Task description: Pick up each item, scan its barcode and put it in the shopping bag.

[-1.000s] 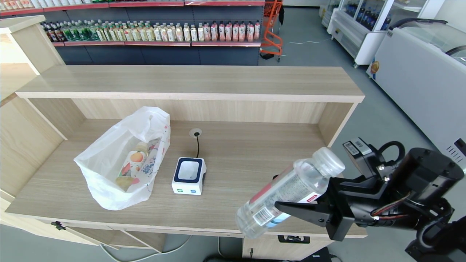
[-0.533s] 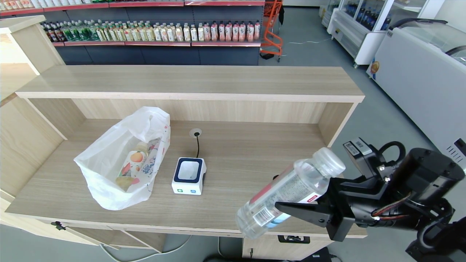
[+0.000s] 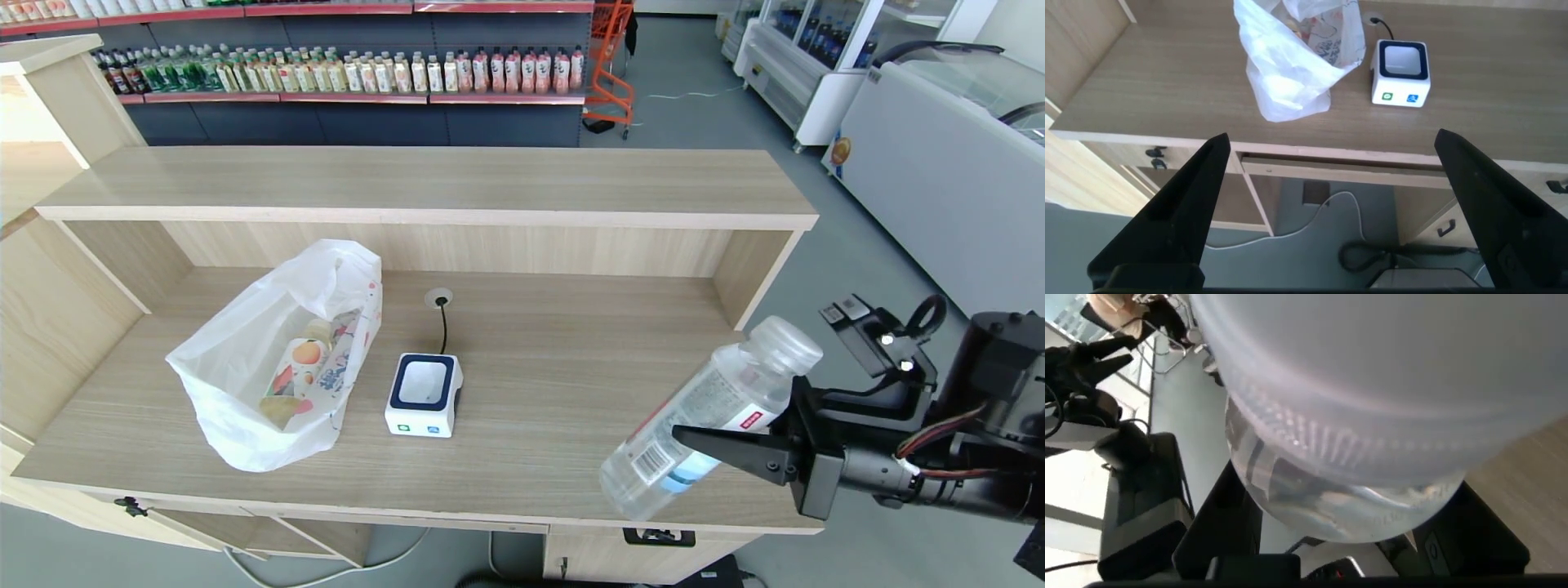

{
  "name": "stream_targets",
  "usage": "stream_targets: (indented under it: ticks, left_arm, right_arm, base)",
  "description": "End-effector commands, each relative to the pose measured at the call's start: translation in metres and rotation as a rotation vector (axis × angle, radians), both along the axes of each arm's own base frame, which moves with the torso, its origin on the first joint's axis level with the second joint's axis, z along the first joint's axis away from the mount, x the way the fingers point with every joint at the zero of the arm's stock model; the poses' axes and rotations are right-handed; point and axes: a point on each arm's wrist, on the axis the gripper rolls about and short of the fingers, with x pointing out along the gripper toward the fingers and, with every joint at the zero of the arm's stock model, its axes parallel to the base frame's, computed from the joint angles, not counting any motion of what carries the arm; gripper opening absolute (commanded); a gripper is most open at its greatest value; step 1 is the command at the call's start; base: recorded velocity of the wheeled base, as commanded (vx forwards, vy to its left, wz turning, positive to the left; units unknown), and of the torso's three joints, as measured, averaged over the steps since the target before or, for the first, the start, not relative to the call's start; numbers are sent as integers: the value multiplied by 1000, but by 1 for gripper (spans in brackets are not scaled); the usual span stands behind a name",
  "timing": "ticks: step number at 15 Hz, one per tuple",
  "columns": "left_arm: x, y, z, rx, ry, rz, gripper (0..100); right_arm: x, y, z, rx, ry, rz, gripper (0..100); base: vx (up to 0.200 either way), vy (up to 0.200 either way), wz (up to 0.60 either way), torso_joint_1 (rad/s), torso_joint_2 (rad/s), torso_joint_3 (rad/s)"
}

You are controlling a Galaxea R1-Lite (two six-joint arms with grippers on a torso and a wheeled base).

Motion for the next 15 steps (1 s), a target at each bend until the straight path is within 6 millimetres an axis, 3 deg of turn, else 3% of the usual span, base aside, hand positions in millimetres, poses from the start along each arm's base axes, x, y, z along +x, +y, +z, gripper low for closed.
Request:
stream_targets:
  ticks: [1,5,10,15]
  left_arm:
    - [0,0,0,0,0,1,100]
    - [0,0,0,0,0,1,100]
    - [0,0,0,0,0,2,100]
    - [0,0,0,3,-1,2,100]
  right_arm:
    - [-17,-41,25,-2,-29,-219,0]
    - [-30,-63,12,-41,66,-640,0]
    - [-55,-69,-4,-98,160,-715,0]
    - [-53,-79,0,-151,281,-953,0]
  base:
    - [0,0,0,0,0,0]
    - [0,0,0,0,0,0]
    - [0,0,0,0,0,0]
    - [0,0,0,0,0,0]
